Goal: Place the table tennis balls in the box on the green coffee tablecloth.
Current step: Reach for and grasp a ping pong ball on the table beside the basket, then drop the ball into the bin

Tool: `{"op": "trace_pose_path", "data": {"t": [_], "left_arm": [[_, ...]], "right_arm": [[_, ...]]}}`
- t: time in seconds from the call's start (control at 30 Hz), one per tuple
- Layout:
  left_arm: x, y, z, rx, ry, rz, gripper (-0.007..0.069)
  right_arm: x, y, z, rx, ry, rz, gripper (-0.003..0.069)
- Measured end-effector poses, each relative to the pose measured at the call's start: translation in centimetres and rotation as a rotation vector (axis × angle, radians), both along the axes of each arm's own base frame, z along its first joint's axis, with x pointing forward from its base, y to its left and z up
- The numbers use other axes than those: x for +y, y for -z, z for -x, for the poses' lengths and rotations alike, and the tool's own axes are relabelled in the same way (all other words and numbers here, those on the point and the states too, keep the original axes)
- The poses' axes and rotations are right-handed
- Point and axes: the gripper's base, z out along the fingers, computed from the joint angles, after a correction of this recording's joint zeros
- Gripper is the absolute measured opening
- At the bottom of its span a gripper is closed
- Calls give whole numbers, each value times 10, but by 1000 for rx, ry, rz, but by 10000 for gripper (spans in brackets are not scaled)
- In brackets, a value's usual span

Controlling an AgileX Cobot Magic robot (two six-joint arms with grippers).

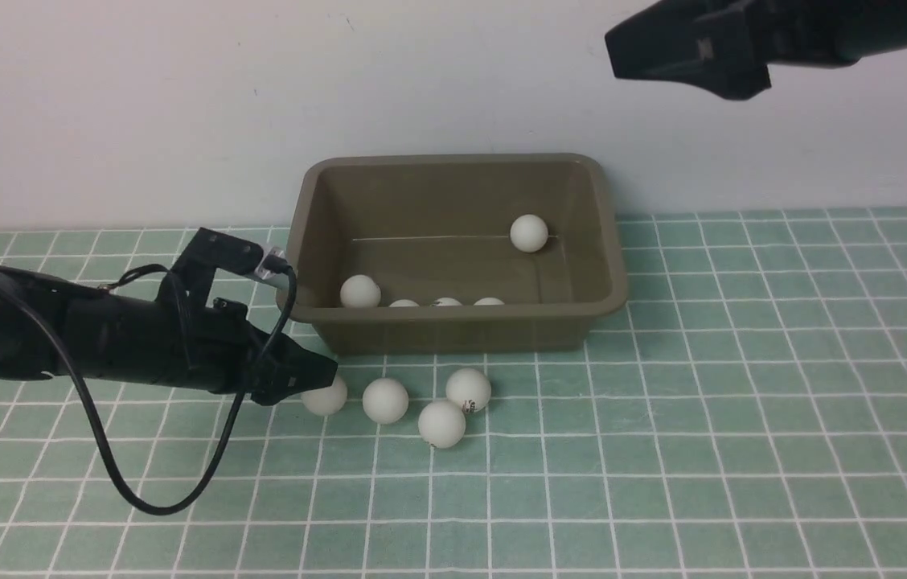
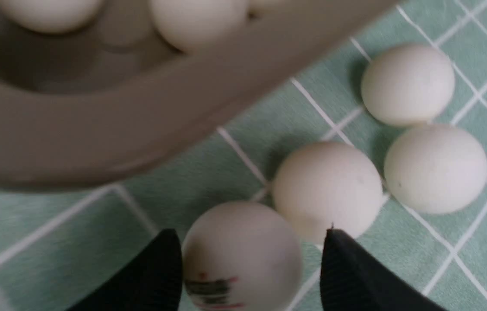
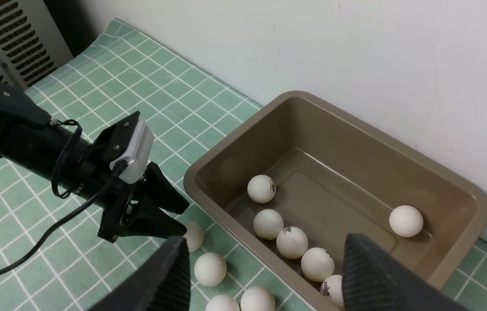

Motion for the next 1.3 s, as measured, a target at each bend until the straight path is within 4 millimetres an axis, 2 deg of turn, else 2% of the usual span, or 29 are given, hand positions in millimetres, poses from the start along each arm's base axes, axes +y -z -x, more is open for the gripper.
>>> {"op": "trace_pose_path", "data": {"t": [0.2,0.27,0.47,0.6,0.67,0.87,1.1,1.3], "left_arm": [[-14,15,1,9,55,-34,372],[-15,15,1,14,44,-36,351],[-15,10,2,5,56,-66,351],[-15,-2,5,-7,72,-79,351],[-14,-15,9,-11,79,-98,351],[-2,-39,17,23,22,-158,351],[28,-72,25,66,-223,-193,351],[18,-97,16,-79,-175,-171,351]], "right_arm": [[0,0,0,0,0,-2,430],[0,0,0,0,0,-2,430],[0,0,0,0,0,-2,430],[0,0,0,-1,0,-3,430],[0,0,0,-1,0,-2,430],[0,0,0,-14,-8,9,430],[0,0,0,-18,-10,12,430],[0,0,0,-29,-17,21,430]]}}
